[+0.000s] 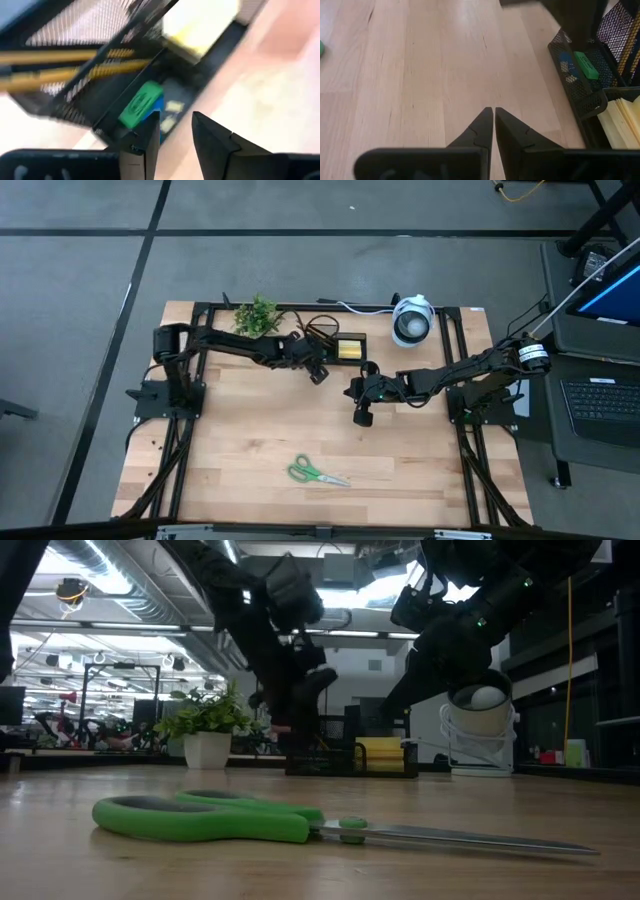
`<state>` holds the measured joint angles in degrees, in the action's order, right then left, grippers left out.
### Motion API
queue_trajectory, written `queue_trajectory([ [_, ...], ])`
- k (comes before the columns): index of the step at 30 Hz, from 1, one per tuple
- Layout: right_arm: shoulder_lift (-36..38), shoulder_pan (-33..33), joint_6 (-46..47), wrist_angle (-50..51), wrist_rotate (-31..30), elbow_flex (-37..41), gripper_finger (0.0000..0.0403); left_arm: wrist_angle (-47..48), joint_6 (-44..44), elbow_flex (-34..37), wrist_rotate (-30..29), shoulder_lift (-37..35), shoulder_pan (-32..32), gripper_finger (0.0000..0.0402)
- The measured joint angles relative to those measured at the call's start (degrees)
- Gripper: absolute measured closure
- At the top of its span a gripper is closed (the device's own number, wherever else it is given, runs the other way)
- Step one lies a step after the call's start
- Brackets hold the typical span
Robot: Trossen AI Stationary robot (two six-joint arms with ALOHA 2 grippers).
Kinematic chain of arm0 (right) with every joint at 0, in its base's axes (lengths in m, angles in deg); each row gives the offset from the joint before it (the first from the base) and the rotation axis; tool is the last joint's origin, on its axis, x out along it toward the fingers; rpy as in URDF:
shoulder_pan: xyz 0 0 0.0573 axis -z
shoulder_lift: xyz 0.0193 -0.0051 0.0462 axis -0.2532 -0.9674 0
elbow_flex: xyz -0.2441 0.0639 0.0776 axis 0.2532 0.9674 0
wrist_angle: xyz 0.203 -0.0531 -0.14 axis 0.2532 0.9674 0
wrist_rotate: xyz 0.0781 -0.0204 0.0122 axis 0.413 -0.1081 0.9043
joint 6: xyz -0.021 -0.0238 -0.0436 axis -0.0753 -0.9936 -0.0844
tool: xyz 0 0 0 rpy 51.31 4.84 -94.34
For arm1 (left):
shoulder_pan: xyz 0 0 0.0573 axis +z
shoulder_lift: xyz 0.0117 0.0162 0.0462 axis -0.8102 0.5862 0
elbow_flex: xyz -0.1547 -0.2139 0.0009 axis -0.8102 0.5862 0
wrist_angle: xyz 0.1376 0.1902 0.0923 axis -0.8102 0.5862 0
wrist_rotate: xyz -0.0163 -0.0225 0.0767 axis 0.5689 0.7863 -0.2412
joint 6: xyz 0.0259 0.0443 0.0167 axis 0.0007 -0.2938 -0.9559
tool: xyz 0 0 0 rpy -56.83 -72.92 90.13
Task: Pick and place office supplies into organizer
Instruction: Put the green scissor into the black organizer
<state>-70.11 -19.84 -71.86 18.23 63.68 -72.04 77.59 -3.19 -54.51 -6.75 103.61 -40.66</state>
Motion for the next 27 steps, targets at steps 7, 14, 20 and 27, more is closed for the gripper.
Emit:
queue_trajectory([
  [7, -0.02, 0.00, 0.10, -0.01, 0.00, 0.00, 0.0377, 1.58, -6.03, 0.00, -1.61, -6.42, -3.10, 0.0306],
  [14, -0.02, 0.00, 1.48, -0.04, 0.00, 0.00, 0.0377, 4.79, -10.44, 1.43, -13.64, -13.85, -10.58, 0.0326],
  [20, -0.02, -1.15, 1.46, -0.27, 0.02, 0.00, 0.0377, 4.22, -10.49, 7.35, -16.80, -21.53, -18.19, 0.0349],
  [27, -0.07, -4.89, -1.46, -5.77, 2.69, -0.62, 0.0378, 1.67, -7.55, 15.32, -16.82, -28.54, -25.53, 0.0371],
])
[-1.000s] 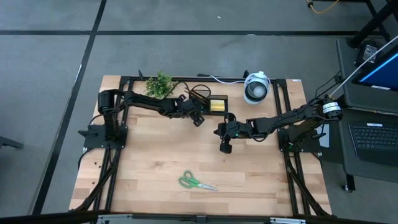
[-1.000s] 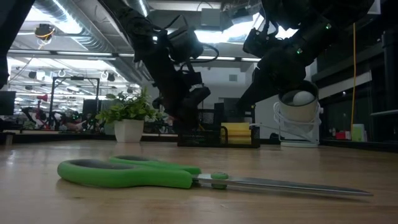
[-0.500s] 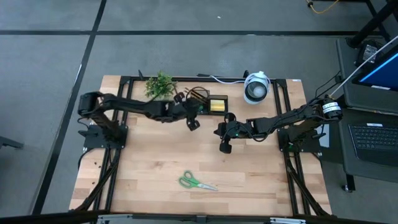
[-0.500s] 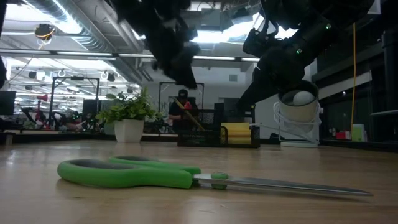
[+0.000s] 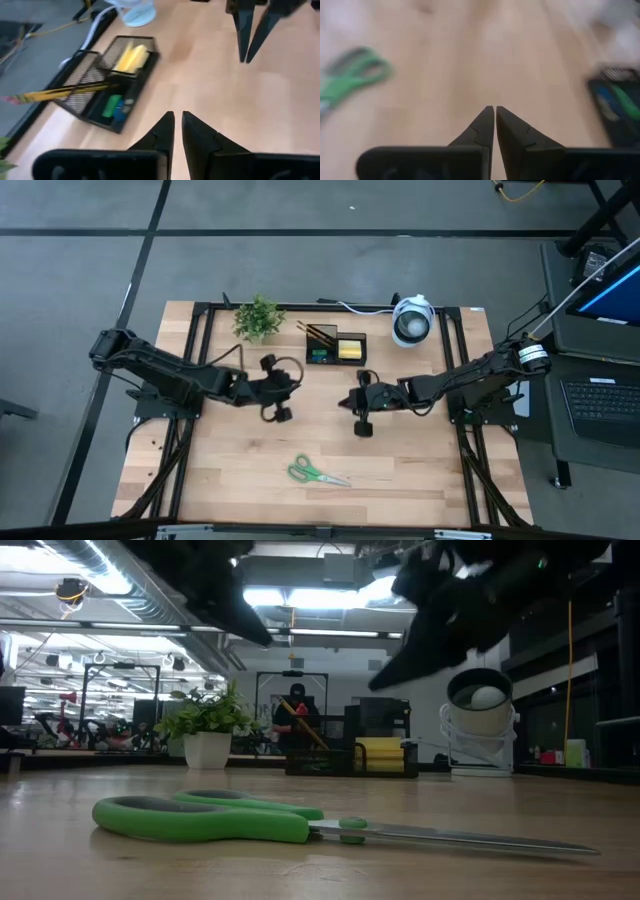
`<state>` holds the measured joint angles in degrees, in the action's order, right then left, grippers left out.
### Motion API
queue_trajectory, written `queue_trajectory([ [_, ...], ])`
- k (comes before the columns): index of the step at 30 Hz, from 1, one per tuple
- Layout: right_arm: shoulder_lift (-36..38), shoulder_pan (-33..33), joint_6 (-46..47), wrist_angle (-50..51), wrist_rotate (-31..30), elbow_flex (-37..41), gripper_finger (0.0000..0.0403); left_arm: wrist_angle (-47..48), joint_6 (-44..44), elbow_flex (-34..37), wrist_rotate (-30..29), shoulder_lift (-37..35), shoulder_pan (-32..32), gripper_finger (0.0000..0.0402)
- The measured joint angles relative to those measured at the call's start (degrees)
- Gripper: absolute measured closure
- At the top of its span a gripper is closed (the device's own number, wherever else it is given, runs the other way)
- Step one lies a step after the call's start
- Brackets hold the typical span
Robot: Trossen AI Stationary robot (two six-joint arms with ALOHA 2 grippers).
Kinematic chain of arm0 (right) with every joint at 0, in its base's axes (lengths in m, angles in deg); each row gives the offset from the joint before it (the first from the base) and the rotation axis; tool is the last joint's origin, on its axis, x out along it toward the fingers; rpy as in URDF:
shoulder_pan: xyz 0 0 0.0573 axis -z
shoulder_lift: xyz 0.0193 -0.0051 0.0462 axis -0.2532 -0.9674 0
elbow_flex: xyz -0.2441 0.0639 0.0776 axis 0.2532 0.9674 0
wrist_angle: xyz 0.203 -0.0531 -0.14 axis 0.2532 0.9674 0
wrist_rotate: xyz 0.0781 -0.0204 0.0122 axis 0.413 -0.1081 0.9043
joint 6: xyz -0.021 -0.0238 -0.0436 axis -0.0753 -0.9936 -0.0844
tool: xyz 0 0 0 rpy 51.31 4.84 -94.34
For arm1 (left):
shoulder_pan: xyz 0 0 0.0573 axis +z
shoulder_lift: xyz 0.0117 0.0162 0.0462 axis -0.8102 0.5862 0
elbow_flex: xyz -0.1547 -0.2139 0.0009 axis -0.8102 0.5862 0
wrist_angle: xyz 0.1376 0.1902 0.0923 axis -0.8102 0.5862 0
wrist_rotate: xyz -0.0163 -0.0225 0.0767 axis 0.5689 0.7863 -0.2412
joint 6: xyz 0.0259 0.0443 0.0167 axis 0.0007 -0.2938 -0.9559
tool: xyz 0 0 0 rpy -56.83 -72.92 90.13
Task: Pick and place office supplies into organizer
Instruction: Put the green scissor into the black organizer
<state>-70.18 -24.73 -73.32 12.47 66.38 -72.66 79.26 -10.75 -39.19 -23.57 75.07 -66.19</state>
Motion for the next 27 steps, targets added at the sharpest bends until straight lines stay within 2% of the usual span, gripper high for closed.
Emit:
queue_trajectory([
  [7, 0.00, -5.39, -3.04, 2.84, 1.76, -7.08, 0.0397, -10.43, -0.10, 8.48, -1.79, -7.18, -6.19, 0.0397],
  [14, -1.37, -9.14, -3.12, 8.96, -0.45, -14.96, 0.0394, -18.73, -1.55, 18.42, -2.69, -15.94, -11.32, 0.0399],
  [18, -6.35, -10.23, -3.21, 13.48, -0.75, -21.40, 0.0399, -20.71, -2.92, 23.68, -1.77, -21.27, -12.68, 0.0400],
  [27, -21.14, -10.15, -3.24, 34.77, -0.79, -43.84, 0.0392, -28.66, -10.94, 33.64, 0.07, -34.52, -12.92, 0.0399],
])
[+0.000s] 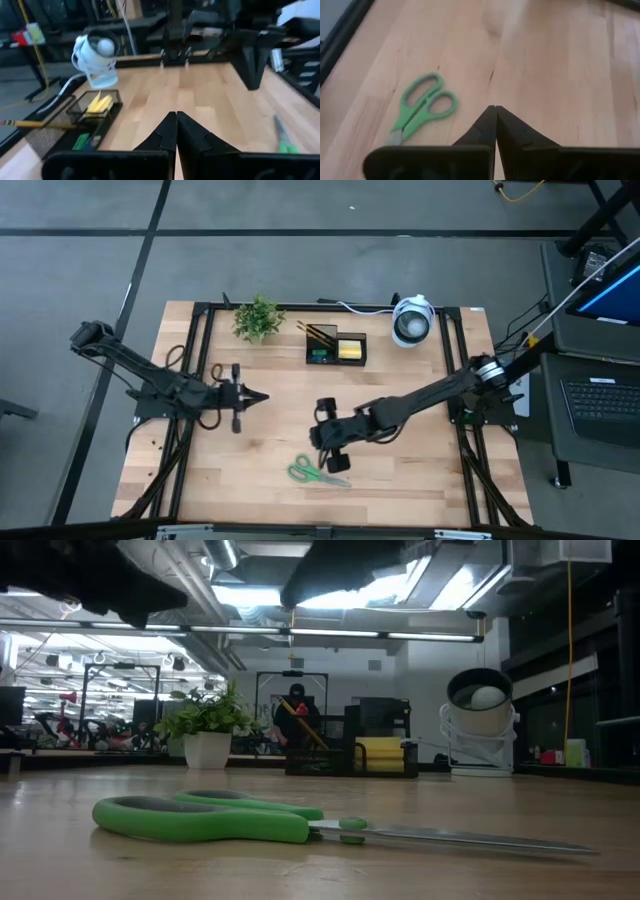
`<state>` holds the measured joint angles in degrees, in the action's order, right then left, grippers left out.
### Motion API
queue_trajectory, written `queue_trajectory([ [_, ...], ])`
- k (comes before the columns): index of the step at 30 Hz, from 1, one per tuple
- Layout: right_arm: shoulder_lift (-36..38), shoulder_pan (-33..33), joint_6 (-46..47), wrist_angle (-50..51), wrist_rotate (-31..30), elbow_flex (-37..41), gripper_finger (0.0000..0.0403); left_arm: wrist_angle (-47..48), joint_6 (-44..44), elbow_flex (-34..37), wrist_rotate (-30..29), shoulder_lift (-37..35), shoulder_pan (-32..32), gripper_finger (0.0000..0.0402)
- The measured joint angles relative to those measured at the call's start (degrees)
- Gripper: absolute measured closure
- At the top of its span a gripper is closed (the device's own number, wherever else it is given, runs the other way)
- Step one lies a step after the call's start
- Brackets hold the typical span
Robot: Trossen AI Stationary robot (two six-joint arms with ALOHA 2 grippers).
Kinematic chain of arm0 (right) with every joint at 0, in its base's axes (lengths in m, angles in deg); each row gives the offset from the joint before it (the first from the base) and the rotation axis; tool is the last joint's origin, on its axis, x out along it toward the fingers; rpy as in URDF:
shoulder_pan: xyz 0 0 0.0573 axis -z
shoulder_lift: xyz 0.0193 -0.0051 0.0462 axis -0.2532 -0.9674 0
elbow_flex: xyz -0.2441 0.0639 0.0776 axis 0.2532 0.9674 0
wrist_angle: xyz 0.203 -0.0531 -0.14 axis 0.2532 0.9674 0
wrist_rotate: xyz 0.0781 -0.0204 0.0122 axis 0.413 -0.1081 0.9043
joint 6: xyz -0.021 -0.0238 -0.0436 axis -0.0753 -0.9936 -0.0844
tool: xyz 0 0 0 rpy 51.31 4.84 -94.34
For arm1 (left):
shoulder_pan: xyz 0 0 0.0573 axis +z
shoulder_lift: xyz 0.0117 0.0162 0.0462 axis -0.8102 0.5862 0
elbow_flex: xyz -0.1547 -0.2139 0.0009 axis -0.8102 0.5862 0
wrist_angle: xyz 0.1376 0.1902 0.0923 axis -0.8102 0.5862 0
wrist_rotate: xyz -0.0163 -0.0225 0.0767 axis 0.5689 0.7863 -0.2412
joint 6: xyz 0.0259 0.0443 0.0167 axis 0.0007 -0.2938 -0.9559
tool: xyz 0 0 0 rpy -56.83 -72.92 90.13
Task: Pick and place office supplies into organizer
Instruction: Put the green scissor into the black organizer
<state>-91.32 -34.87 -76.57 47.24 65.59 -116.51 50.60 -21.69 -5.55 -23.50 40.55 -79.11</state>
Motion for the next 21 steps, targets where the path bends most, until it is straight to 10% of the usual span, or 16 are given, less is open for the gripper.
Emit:
queue_trajectory([
  [21, -3.71, -2.15, 7.69, 2.09, -3.43, -9.50, 0.0391, 4.93, -9.64, 10.20, 13.72, -28.53, 5.80, 0.0400],
])
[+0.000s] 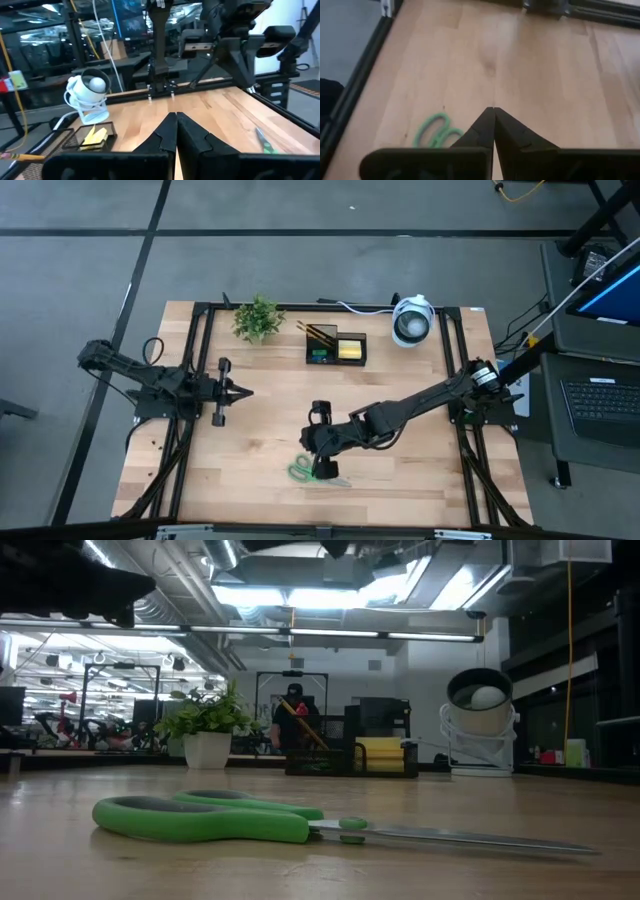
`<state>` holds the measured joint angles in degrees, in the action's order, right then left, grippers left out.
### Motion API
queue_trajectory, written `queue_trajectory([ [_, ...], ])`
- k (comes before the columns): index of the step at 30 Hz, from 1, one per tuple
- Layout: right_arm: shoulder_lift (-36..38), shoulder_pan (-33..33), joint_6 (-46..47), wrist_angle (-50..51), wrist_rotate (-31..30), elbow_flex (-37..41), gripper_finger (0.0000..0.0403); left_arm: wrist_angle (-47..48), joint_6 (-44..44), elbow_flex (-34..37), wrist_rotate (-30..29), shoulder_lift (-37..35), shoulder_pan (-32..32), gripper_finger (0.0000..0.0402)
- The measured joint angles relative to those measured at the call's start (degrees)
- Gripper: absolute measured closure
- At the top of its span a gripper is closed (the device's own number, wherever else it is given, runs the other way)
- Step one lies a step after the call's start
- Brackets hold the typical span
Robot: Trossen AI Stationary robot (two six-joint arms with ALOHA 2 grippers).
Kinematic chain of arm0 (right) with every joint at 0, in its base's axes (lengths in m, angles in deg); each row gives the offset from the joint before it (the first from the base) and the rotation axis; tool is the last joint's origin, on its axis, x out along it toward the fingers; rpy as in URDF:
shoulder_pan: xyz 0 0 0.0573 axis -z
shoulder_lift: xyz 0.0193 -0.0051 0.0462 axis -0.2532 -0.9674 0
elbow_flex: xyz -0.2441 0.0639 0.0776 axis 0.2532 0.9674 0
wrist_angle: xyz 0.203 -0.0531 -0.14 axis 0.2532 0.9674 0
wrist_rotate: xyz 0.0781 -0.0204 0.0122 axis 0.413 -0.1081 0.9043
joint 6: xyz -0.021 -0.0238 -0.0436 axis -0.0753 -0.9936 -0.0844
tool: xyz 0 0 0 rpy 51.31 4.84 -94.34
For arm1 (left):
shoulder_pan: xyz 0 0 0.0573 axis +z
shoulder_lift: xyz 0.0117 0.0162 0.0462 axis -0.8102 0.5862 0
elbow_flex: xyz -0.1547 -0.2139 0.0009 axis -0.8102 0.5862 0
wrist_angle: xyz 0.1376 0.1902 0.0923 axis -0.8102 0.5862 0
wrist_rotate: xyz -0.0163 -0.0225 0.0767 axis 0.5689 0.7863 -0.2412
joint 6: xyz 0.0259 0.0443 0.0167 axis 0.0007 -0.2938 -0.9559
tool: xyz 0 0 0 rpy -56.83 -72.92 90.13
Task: Pick and place office supplies into organizer
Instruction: Put the green scissor into the black organizer
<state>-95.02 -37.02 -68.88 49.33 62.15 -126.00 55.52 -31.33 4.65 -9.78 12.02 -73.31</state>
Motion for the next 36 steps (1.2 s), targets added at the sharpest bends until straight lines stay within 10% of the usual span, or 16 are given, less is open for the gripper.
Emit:
queue_trajectory([
  [11, -5.64, -3.80, 5.22, -1.85, 3.04, 0.08, 0.0396, 5.06, 4.75, 0.04, 12.55, -0.70, 7.72, 0.0400],
  [27, -25.16, -3.75, 7.94, 22.31, 10.12, -28.61, 0.0388, 9.68, 9.75, 0.04, 12.06, -0.70, 9.35, 0.0396],
  [36, -28.80, -3.02, 9.18, 23.07, 10.18, -30.32, 0.0328, 12.13, 11.72, 0.04, 11.93, -0.70, 9.35, 0.0397],
])
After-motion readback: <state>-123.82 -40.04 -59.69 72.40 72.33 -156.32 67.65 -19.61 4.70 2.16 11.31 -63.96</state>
